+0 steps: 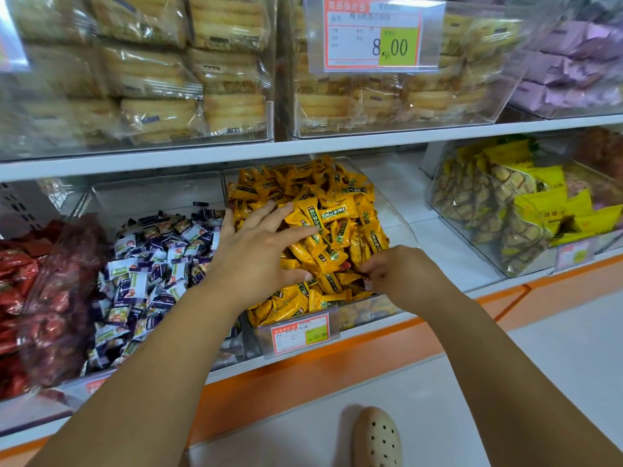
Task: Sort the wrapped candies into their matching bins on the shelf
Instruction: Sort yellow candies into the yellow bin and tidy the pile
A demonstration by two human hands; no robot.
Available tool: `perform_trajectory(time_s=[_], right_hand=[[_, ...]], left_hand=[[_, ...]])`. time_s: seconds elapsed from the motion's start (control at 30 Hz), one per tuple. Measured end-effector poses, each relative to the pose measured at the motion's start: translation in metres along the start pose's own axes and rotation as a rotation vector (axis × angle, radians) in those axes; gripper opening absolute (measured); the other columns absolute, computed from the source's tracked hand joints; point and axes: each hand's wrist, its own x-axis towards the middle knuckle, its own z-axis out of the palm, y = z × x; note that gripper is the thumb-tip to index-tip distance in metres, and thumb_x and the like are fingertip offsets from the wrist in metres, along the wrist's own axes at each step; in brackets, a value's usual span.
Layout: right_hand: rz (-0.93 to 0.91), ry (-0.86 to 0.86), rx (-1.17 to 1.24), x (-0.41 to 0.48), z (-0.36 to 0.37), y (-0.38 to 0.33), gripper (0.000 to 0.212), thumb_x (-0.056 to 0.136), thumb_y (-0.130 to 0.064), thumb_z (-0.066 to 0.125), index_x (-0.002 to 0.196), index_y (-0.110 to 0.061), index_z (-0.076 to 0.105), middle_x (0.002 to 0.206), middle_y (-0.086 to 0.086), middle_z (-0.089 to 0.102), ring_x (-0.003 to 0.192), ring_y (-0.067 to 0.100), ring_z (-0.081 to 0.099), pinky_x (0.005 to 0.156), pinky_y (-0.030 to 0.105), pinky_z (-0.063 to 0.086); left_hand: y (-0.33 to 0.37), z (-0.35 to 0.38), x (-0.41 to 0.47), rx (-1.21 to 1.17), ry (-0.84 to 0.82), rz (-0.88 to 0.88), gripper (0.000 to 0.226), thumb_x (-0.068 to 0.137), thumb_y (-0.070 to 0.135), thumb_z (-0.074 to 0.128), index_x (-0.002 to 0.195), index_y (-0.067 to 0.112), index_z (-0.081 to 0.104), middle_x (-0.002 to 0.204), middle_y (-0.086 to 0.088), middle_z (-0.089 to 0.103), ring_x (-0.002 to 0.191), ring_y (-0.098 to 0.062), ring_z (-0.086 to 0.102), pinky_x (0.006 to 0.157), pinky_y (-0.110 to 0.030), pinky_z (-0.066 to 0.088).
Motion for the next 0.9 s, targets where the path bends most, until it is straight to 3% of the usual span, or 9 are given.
perform_trajectory(time_s=[0.13, 0.33, 0.53, 0.6, 0.7, 0.8, 0.9], right_hand=[[-0.026, -0.098, -0.064, 0.005, 0.003, 0.001, 0.042, 0.087, -0.017, 0.068, 0.128, -0.023, 0.059, 0.125, 0.005, 0.062, 0.115, 0.019, 0.057, 0.088, 0.020, 0.042], [-0.051, -0.072, -0.079, 0.012, 0.006, 0.004, 0.030, 0.088, -0.014, 0.064, 0.116, -0.022, 0.056, 0.098, 0.001, 0.056, 0.092, 0.020, 0.059, 0.058, 0.019, 0.040], [-0.002, -0.048, 0.237, 0.008, -0.018, -0.005, 0.024, 0.093, -0.009, 0.050, 0.108, -0.021, 0.063, 0.094, -0.001, 0.058, 0.063, 0.020, 0.059, 0.045, 0.019, 0.042], [-0.033, -0.095, 0.139, 0.012, -0.008, -0.012, 0.015, 0.092, -0.013, 0.054, 0.102, -0.016, 0.064, 0.082, -0.003, 0.055, 0.060, 0.016, 0.051, 0.046, 0.019, 0.036], [-0.045, -0.079, 0.018, 0.020, 0.013, -0.022, 0.009, 0.087, -0.028, 0.066, 0.086, -0.020, 0.061, 0.079, -0.002, 0.054, 0.080, 0.019, 0.055, 0.063, 0.026, 0.039], [-0.006, 0.005, -0.016, 0.025, 0.021, -0.025, 0.019, 0.084, -0.032, 0.068, 0.101, -0.024, 0.069, 0.093, 0.001, 0.062, 0.093, 0.022, 0.059, 0.074, 0.029, 0.045], [-0.010, 0.034, 0.017, 0.019, 0.006, -0.023, 0.016, 0.087, -0.031, 0.066, 0.097, -0.019, 0.069, 0.090, 0.001, 0.061, 0.073, 0.014, 0.056, 0.057, 0.025, 0.039]], left_hand=[[0.000, 0.000, 0.001, 0.020, -0.029, -0.008, 0.072, 0.076, 0.070, 0.055, 0.138, 0.061, 0.020, 0.159, 0.015, 0.002, 0.146, -0.011, -0.006, 0.114, -0.061, -0.002], [0.001, -0.001, 0.002, 0.009, -0.019, -0.008, 0.070, 0.077, 0.070, 0.054, 0.138, 0.061, 0.022, 0.159, 0.015, 0.003, 0.146, -0.011, -0.005, 0.114, -0.060, -0.002], [0.000, -0.001, 0.003, -0.003, -0.021, -0.010, 0.071, 0.076, 0.069, 0.057, 0.137, 0.061, 0.023, 0.159, 0.016, 0.004, 0.146, -0.011, -0.005, 0.114, -0.060, -0.002], [0.000, -0.001, 0.003, -0.013, -0.015, -0.009, 0.070, 0.076, 0.068, 0.058, 0.137, 0.061, 0.024, 0.159, 0.016, 0.005, 0.146, -0.011, -0.004, 0.114, -0.060, -0.002], [0.000, -0.001, 0.002, -0.020, -0.012, -0.006, 0.070, 0.076, 0.067, 0.059, 0.137, 0.061, 0.026, 0.159, 0.016, 0.006, 0.146, -0.010, -0.004, 0.114, -0.058, -0.004], [0.000, -0.002, 0.002, -0.036, -0.011, -0.005, 0.070, 0.075, 0.067, 0.060, 0.136, 0.061, 0.027, 0.159, 0.016, 0.007, 0.146, -0.010, -0.003, 0.115, -0.057, -0.005], [-0.001, -0.003, 0.002, -0.041, -0.034, -0.012, 0.070, 0.075, 0.068, 0.059, 0.136, 0.062, 0.026, 0.159, 0.017, 0.004, 0.146, -0.008, -0.005, 0.115, -0.057, -0.005]])
